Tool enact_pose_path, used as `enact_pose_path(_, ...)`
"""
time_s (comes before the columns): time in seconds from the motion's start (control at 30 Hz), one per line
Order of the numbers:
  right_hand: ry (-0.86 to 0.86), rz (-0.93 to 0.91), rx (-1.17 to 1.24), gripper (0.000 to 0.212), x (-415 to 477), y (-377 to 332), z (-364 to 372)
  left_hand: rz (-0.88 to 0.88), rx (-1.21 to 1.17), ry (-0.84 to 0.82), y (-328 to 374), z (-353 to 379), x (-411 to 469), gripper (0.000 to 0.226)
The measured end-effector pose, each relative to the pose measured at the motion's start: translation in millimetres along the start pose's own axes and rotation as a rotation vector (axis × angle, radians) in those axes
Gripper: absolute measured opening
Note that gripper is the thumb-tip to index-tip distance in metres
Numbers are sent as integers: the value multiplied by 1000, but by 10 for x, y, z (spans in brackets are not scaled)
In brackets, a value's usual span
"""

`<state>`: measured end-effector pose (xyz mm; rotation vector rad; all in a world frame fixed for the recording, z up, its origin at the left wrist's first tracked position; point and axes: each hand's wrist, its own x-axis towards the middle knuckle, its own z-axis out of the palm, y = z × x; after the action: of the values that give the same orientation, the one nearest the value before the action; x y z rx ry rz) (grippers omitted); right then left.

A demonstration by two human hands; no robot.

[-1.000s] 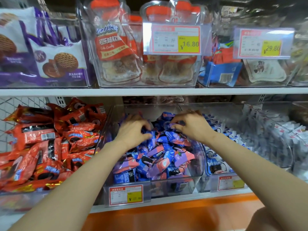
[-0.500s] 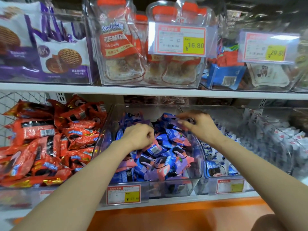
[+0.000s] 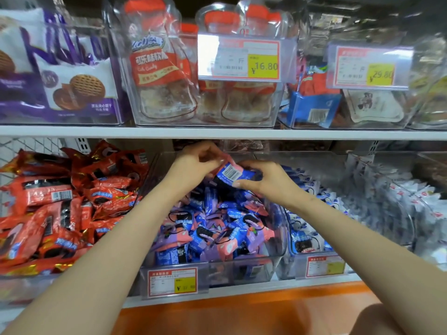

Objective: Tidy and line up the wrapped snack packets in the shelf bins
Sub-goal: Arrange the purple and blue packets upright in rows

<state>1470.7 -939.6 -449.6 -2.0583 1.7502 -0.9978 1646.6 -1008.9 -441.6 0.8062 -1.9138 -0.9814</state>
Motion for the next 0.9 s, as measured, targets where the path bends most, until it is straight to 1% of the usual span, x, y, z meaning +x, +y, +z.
enact_pose_path(0.07, 84, 18, 40, 41, 34, -21, -11, 22, -29, 39, 15, -7, 1, 17)
enact_pose_path(0.1, 172, 42, 52, 42, 76, 4, -26, 12, -33, 73, -23, -28, 17, 15)
enact_pose_path(0.13, 280, 79, 50, 42, 122, 46, -48, -22, -5, 106, -83, -59, 33, 19)
enact_pose_path(0.17, 380, 134, 22, 42, 163, 91, -71, -66, 61, 127, -164, -92, 51, 24)
enact_pose_path(0.2, 446, 187, -33, 40, 198, 146, -88, -114, 189, 124, -253, -129, 60, 27)
enact_pose_path(0.23, 455, 210, -106, 38, 222, 211, -92, -168, 348, 91, -350, -162, 57, 27)
enact_pose_path(0.3, 342, 172, -279, 35, 222, 298, -60, -285, 652, -31, -501, -180, -7, 31)
enact_pose_path(0.33, 285, 132, -343, 38, 211, 321, -31, -306, 744, -89, -566, -176, -39, 34)
enact_pose_path(0.37, 254, 99, -367, 42, 203, 339, -9, -305, 798, -128, -613, -169, -59, 37)
enact_pose_path(0.43, 262, 58, -339, 46, 193, 302, 4, -274, 850, -133, -658, -168, -79, 41)
enact_pose_path(0.47, 275, 29, -336, 44, 198, 281, 10, -259, 858, -124, -673, -173, -78, 43)
enact_pose_path(0.53, 258, -31, -431, 35, 212, 260, 38, -262, 830, -122, -699, -176, -67, 46)
enact_pose_path(0.6, 168, -55, -500, 40, 227, 261, 87, -259, 809, -130, -701, -157, -68, 48)
enact_pose_path(0.67, 57, -45, -503, 38, 248, 280, 139, -239, 805, -116, -689, -153, -68, 46)
enact_pose_path(0.7, 19, -24, -483, 34, 251, 286, 148, -231, 797, -105, -683, -159, -66, 44)
enact_pose_path(0.77, 9, 29, -381, 27, 242, 308, 121, -210, 773, -69, -671, -180, -63, 39)
enact_pose_path(0.9, 101, 72, -218, 27, 142, 347, 3, -130, 726, 34, -615, -220, -73, 32)
